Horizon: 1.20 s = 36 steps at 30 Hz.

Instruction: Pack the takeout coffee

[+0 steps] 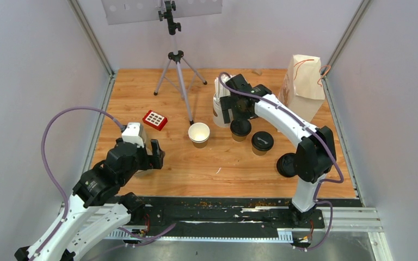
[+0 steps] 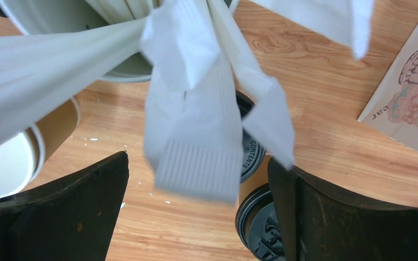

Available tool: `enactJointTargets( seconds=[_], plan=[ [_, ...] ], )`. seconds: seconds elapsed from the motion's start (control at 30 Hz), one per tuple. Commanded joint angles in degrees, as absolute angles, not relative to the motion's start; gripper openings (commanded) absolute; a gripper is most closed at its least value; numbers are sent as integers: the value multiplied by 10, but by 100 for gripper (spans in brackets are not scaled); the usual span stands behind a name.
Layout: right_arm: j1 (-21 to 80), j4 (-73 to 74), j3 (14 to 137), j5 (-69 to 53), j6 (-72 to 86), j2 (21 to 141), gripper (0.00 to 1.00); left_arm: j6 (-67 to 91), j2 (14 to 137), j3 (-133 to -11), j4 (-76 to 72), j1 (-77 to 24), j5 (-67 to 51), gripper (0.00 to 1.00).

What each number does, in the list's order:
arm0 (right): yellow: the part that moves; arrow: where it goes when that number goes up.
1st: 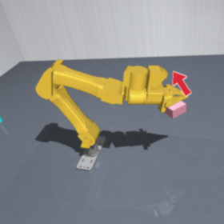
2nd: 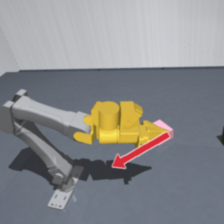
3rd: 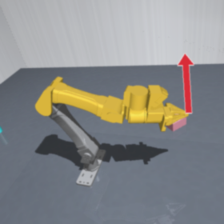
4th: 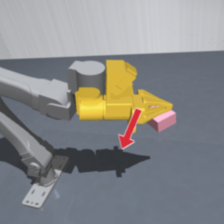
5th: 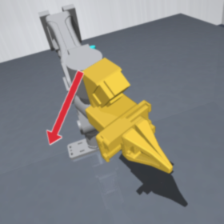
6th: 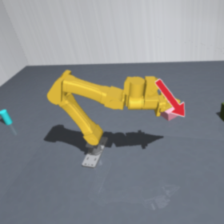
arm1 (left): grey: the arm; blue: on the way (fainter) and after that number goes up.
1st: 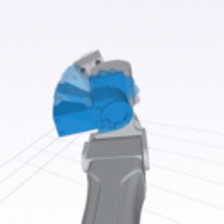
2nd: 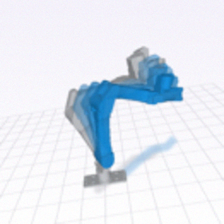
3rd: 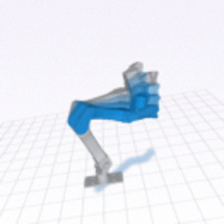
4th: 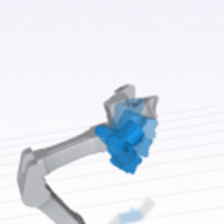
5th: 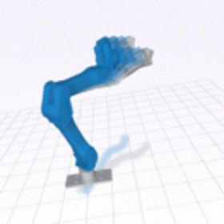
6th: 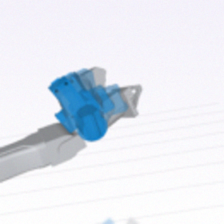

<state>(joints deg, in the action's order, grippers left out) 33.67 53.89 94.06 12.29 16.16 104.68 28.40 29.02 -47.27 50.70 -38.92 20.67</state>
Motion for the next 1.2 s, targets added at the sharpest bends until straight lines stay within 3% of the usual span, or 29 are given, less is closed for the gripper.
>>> enactJointTargets(
  seconds=[0.0,0.3,0.47,0.73,1.03,1.17],
  plan=[
    [337,585,995,109,148,996,99,281,289,-483,476,-389,191,100],
    [327,648,1123,156,111,899,98,273,318,-521,504,-388,189,100],
    [280,675,1189,210,68,880,95,250,327,-516,466,-389,112,100],
    [193,565,1112,321,74,785,95,280,369,-529,445,-388,45,94],
    [52,613,1092,337,55,798,99,332,428,-578,485,-389,25,90],
    [-13,560,1047,221,44,804,98,339,458,-612,522,-389,33,89]
  ],
)
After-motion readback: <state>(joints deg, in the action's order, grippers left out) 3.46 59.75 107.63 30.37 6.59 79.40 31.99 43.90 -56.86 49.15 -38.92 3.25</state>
